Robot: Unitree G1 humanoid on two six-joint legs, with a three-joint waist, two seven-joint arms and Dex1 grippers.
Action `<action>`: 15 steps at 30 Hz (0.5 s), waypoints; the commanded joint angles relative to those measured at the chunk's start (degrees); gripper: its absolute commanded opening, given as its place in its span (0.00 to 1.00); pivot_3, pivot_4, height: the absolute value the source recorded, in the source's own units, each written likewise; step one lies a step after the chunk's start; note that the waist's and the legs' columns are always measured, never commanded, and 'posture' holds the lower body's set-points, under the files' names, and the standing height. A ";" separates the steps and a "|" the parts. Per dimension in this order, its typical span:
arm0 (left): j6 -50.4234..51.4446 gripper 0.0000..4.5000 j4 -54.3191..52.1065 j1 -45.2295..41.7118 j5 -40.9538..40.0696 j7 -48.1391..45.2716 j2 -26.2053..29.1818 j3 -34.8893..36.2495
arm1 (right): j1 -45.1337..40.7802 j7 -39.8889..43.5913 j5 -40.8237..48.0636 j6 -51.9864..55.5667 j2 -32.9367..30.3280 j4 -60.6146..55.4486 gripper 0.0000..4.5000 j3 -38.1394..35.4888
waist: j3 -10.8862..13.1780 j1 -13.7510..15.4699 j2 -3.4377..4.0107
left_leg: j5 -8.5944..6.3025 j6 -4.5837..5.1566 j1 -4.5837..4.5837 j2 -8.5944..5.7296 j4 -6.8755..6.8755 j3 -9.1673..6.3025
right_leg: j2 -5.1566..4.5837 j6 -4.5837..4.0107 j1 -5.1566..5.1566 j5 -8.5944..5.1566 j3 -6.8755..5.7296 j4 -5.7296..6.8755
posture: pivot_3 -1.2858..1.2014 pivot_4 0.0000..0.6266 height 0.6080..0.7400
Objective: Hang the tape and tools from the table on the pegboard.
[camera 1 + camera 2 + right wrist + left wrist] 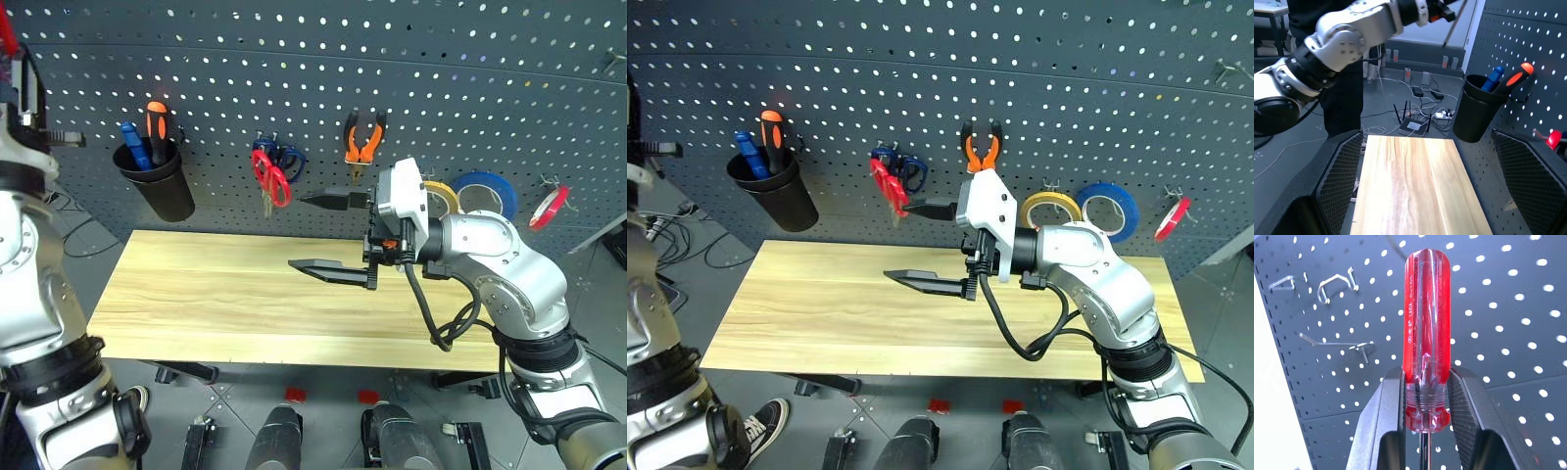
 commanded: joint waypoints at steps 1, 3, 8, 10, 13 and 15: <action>-6.98 0.20 6.00 -4.74 1.14 -0.26 -0.89 -3.38 | -0.82 -0.06 -0.55 -1.60 0.24 -1.28 1.00 0.04 | -0.07 0.00 -0.05 | 0.00 0.00 0.07 0.00 0.00 0.01 | -0.01 0.00 0.07 0.00 0.01 0.00 | 0.54 0.17 1.00; -8.98 0.20 8.89 -6.77 1.09 -0.38 -1.20 -4.41 | -0.57 -0.23 -0.67 -1.44 0.33 -1.79 1.00 0.07 | -0.12 -0.12 -0.12 | 0.00 0.00 0.10 -0.03 0.04 0.01 | -0.02 0.00 0.10 0.00 -0.01 0.01 | 0.53 0.17 1.00; -16.17 0.20 18.66 -10.40 3.03 0.14 -1.50 -6.44 | -0.25 -1.27 -0.83 -1.02 0.48 -2.40 1.00 -0.07 | -0.16 -1.11 -0.11 | 0.00 0.00 0.15 -0.02 0.03 0.02 | -0.02 -0.01 0.10 0.00 -0.03 0.04 | 0.53 0.18 1.00; -18.03 0.20 21.26 -10.99 3.34 0.29 -2.67 -7.43 | -0.16 -1.64 -0.66 -0.74 0.47 -2.89 1.00 0.02 | -0.17 -1.62 -0.11 | 0.00 0.00 0.17 -0.03 0.03 0.04 | -0.04 -0.01 0.11 0.00 -0.10 0.07 | 0.53 0.19 1.00; -19.05 0.20 22.17 -10.28 3.14 0.83 -3.97 -7.99 | 0.08 -2.16 -0.29 -0.10 0.25 -3.67 1.00 -0.08 | -0.18 -1.90 -0.11 | 0.00 0.00 0.17 -0.04 0.05 0.07 | -0.07 -0.01 0.10 0.00 -0.12 0.09 | 0.52 0.20 1.00; -18.60 0.20 21.11 -9.06 2.99 1.74 -4.41 -7.42 | 0.27 -2.42 -0.17 0.43 0.00 -4.13 1.00 -0.32 | -0.18 -2.33 -0.11 | 0.00 0.00 0.17 -0.03 0.07 0.07 | -0.08 -0.01 0.10 0.00 -0.11 0.11 | 0.52 0.22 1.00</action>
